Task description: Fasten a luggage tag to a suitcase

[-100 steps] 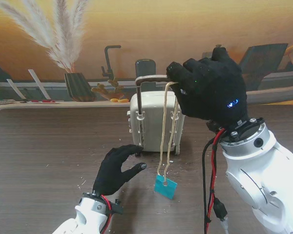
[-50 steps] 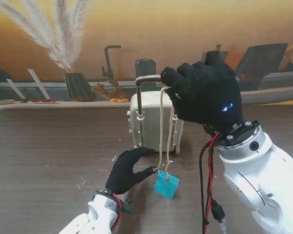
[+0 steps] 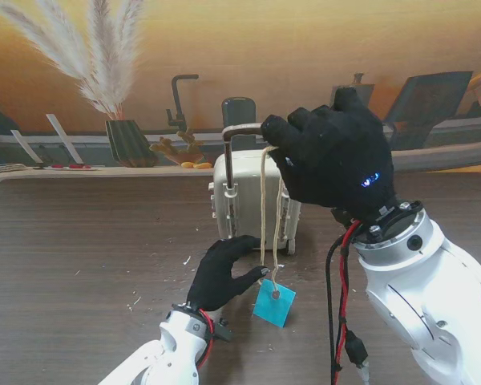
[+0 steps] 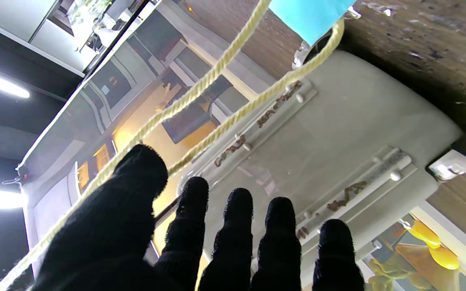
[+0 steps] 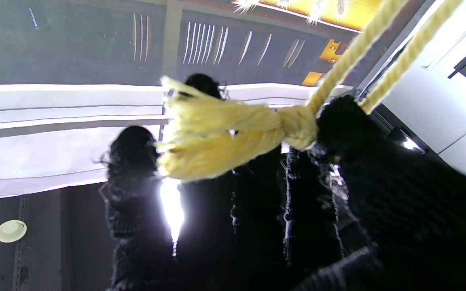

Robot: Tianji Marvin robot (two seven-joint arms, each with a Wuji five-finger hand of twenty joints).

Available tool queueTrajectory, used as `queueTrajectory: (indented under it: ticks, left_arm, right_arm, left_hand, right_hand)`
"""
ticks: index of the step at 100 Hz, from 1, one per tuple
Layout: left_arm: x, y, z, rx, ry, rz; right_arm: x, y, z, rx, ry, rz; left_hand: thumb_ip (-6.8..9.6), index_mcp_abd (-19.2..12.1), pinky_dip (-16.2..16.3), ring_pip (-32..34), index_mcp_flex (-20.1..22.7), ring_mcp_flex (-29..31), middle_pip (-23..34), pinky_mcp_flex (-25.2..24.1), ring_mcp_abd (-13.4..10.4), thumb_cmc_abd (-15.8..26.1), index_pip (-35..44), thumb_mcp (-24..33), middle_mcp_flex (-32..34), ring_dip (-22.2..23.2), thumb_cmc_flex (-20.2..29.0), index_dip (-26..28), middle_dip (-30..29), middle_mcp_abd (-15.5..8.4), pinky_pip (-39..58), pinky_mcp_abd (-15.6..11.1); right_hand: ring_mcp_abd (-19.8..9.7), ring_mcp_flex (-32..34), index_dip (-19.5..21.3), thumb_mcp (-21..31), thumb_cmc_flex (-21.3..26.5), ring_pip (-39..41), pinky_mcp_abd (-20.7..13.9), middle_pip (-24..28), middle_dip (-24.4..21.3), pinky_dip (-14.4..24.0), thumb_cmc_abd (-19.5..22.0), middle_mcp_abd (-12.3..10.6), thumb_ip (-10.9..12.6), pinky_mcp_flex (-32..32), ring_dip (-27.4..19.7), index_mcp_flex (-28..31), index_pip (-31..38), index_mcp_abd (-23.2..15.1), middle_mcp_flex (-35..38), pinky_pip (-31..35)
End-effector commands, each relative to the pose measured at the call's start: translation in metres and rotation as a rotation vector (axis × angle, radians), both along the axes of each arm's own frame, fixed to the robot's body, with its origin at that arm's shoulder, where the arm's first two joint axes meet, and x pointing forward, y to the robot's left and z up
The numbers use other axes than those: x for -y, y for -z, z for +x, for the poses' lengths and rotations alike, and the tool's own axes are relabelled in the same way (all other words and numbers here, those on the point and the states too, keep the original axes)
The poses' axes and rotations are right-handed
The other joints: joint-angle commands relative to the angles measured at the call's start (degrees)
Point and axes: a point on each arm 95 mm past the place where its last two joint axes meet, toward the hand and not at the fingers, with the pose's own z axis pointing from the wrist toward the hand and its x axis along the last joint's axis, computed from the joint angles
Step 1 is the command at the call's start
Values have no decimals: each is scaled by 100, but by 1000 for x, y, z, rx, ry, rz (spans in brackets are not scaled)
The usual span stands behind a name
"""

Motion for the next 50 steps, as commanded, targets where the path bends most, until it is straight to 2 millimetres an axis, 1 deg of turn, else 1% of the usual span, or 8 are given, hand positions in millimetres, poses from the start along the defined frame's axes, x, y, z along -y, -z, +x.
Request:
queueTrajectory:
  ticks: [1, 17, 39, 41, 46, 48, 49, 50]
  left_arm:
    - [5, -2, 3, 0, 21, -1]
    - [7, 2, 11, -22, 42, -22]
    - [16, 7, 17, -53, 115, -99]
    - [17, 8, 18, -55, 120, -104]
    - [19, 9, 18, -63, 133, -119]
    - [19, 9, 18, -67, 138, -124]
    - [20, 10, 18, -68, 141, -126]
    - [20, 10, 18, -70, 144, -127]
  right_arm:
    - [-1, -2, -2, 1, 0, -12]
    - [-2, -2, -2, 1, -1, -9]
    - [-4, -1, -2, -3, -5, -14]
    - [-4, 0, -2, -4, -6, -14]
    - [-4, 0, -2, -5, -5, -16]
    - [-4, 0, -2, -6, -5, -17]
    - [-4, 0, -2, -6, -5, -17]
    - [-4, 0, -2, -6, -5, -17]
  left_hand:
    - [-138, -354, 111, 49, -31, 33, 86, 26, -105, -197, 54, 206, -6, 171, 199, -14, 139, -242, 23, 10]
    - [-162, -515, 112, 80, 87, 66, 114, 44, -93, -164, 188, 351, 57, 180, 443, 33, 151, -252, 30, 16]
    - [-250, -944, 106, 123, 291, 90, 146, 27, -133, -140, 540, 509, 147, 188, 897, 165, 163, -305, 22, 19]
    - [-320, -979, 99, 122, 299, 92, 144, 26, -135, -98, 598, 391, 164, 182, 1008, 179, 160, -312, 17, 14]
    - [-329, -1015, 97, 126, 350, 98, 149, 21, -140, -67, 633, 369, 180, 183, 1084, 189, 162, -312, 14, 14]
    - [-282, -1056, 93, 124, 409, 82, 147, 2, -141, 49, 711, 27, 184, 180, 1326, 178, 162, -315, 10, 12]
    - [-282, -1056, 93, 124, 409, 82, 147, 2, -141, 49, 711, 27, 184, 180, 1326, 178, 162, -315, 10, 12]
    - [-255, -1066, 94, 122, 427, 78, 146, -6, -142, 120, 750, -213, 186, 179, 1473, 171, 161, -313, 9, 14]
  right_hand:
    - [-61, 158, 214, 106, 286, 97, -16, 96, 90, 33, 225, -45, 2, 16, 38, 17, 99, -371, 39, 59]
    - [-61, 157, 215, 105, 292, 97, -19, 104, 97, 32, 227, -34, 4, 16, 39, 16, 102, -367, 36, 59]
    - [-63, 158, 217, 101, 288, 99, -20, 120, 107, 32, 233, -34, 4, 16, 41, 8, 106, -374, 34, 59]
    - [-62, 158, 217, 100, 286, 99, -20, 120, 107, 32, 234, -42, 4, 16, 41, 8, 106, -373, 33, 59]
    - [-64, 156, 217, 98, 285, 99, -21, 121, 108, 32, 236, -40, 3, 17, 41, 7, 107, -373, 28, 58]
    - [-65, 158, 217, 99, 287, 100, -22, 121, 109, 32, 236, -33, 4, 17, 41, 7, 107, -373, 27, 58]
    - [-66, 159, 217, 99, 287, 100, -22, 122, 109, 31, 235, -47, 4, 18, 41, 7, 107, -373, 25, 58]
    - [-66, 159, 217, 101, 290, 101, -23, 122, 109, 31, 235, -52, 5, 18, 42, 7, 107, -373, 23, 58]
